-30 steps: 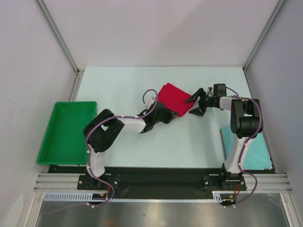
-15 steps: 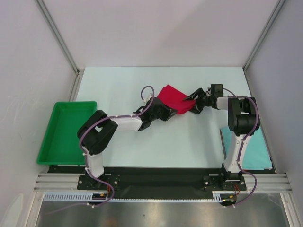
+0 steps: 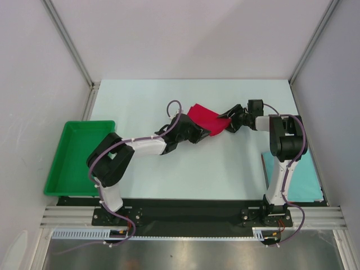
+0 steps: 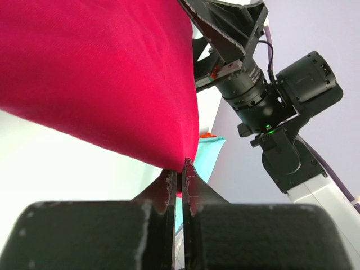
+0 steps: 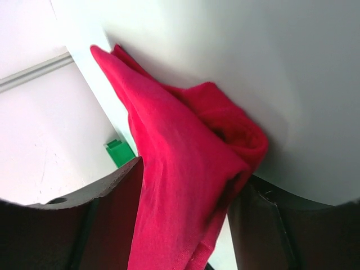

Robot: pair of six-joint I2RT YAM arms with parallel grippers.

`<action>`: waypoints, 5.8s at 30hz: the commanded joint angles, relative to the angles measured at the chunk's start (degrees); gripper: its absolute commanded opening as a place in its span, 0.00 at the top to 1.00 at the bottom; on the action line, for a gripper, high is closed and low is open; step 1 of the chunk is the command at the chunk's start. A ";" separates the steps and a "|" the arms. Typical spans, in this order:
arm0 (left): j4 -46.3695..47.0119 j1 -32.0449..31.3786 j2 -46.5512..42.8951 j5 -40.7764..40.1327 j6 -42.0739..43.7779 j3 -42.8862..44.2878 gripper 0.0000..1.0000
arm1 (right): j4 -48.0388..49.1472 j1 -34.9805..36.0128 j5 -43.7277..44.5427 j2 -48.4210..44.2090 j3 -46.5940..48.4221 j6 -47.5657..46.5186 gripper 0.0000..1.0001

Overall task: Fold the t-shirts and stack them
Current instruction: Neatly place the folded tshirt to the corner, then reset both grippers

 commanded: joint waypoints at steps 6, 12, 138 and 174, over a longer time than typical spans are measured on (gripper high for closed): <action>-1.11 0.42 -3.65 3.46 2.78 -0.61 0.99 | 2.97 0.22 5.25 -0.15 -0.82 0.92 0.59; -3.30 0.42 -4.88 4.87 4.18 -2.19 0.82 | -3.10 0.31 8.14 -3.92 -0.03 -3.47 1.00; -14.91 9.12 -30.54 49.26 35.65 -28.91 0.57 | -74.72 -44.75 62.21 -67.54 -12.69 -14.20 0.39; -2.43 10.27 -88.43 33.44 11.25 -65.53 0.41 | -15.76 37.14 30.92 -94.35 -55.91 5.92 0.00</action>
